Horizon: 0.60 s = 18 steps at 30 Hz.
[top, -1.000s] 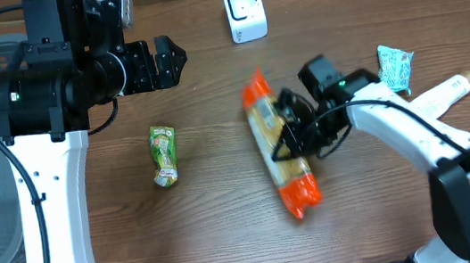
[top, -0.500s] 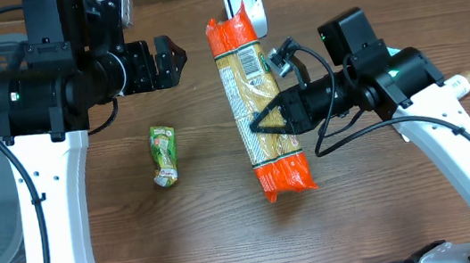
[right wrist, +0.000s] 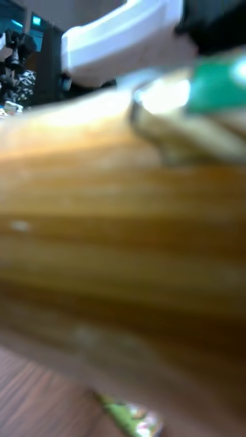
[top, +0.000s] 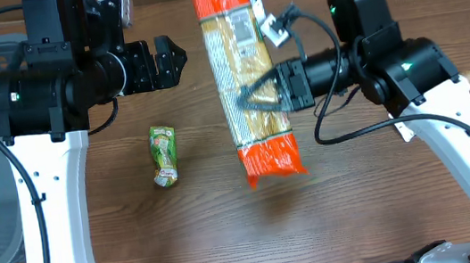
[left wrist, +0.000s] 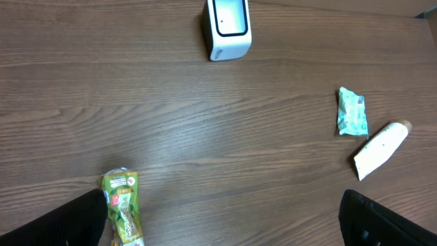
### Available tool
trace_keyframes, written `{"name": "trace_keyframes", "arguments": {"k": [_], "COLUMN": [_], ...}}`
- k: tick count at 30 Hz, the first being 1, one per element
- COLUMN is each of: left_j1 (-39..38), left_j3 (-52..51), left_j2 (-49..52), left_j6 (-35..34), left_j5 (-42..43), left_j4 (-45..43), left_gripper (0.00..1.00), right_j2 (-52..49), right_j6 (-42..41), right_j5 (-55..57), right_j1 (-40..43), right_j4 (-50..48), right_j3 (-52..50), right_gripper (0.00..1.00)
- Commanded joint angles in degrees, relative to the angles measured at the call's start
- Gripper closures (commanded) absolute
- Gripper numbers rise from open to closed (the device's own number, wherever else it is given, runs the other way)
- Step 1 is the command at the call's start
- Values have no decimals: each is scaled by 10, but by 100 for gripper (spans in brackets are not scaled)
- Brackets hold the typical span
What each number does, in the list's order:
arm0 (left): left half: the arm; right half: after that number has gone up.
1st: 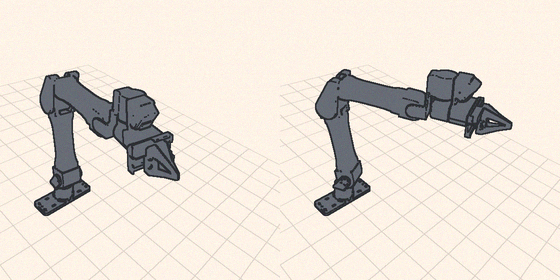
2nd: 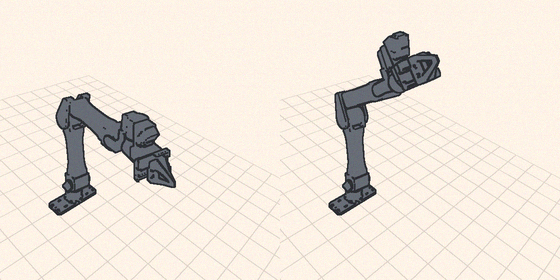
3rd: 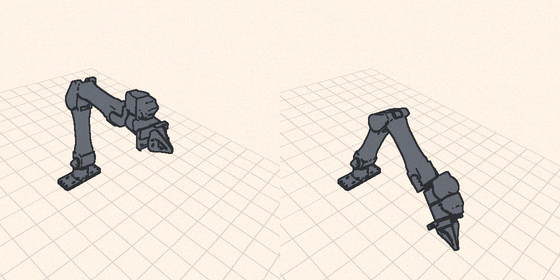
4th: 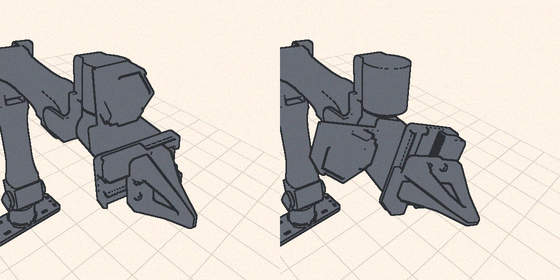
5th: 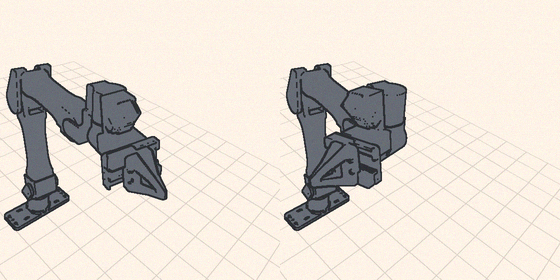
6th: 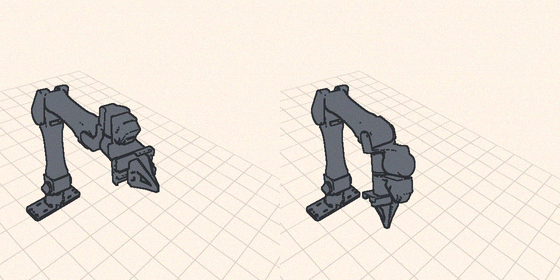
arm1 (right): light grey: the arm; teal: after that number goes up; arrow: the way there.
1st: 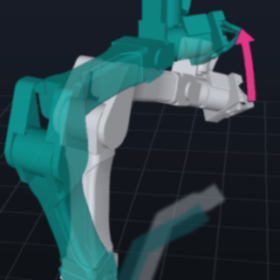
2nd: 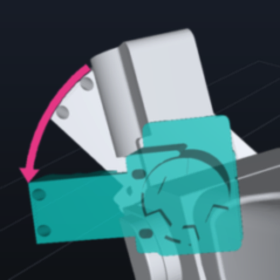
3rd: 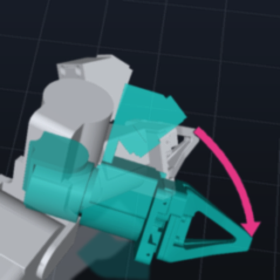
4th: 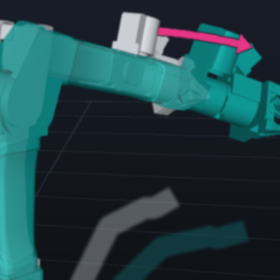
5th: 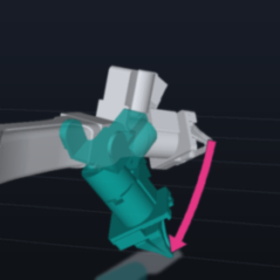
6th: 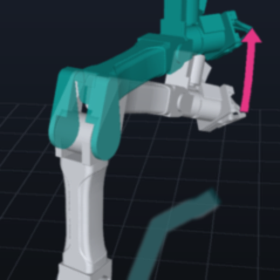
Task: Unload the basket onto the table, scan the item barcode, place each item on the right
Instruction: 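Lift the spaghetti pack and hold its barcode over the scanner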
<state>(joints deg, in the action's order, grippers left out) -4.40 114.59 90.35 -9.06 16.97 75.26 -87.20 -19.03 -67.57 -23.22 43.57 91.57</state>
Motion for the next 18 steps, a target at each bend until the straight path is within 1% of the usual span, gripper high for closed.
{"name": "trace_keyframes", "arguments": {"k": [1, 3, 5, 10, 12, 14, 18], "left_j1": [3, 3, 3, 3, 3, 2, 3], "left_j3": [3, 3, 3, 3, 3, 3, 3], "left_j2": [4, 4, 4, 4, 4, 4, 4], "left_j6": [0, 0, 0, 0, 0, 0, 0], "left_j5": [5, 5, 5, 5, 5, 5, 5], "left_j4": [-1, -1, -1, -1, -1, -1, -1], "left_gripper": [0, 0, 0, 0, 1, 0, 1], "right_j2": [9, -12, -40, -134, -171, -202, -245], "right_j6": [-44, -37, -13, 56, 75, 97, 139], "right_j5": [-7, 31, 80, 261, 341, 452, 721], "right_j1": [7, 11, 15, 16, 14, 10, -13], "right_j4": [-8, 26, 82, 243, 287, 310, 304], "right_j3": [83, 129, 184, 350, 409, 450, 454], "right_gripper": [96, 97, 97, 97, 97, 97, 96]}}
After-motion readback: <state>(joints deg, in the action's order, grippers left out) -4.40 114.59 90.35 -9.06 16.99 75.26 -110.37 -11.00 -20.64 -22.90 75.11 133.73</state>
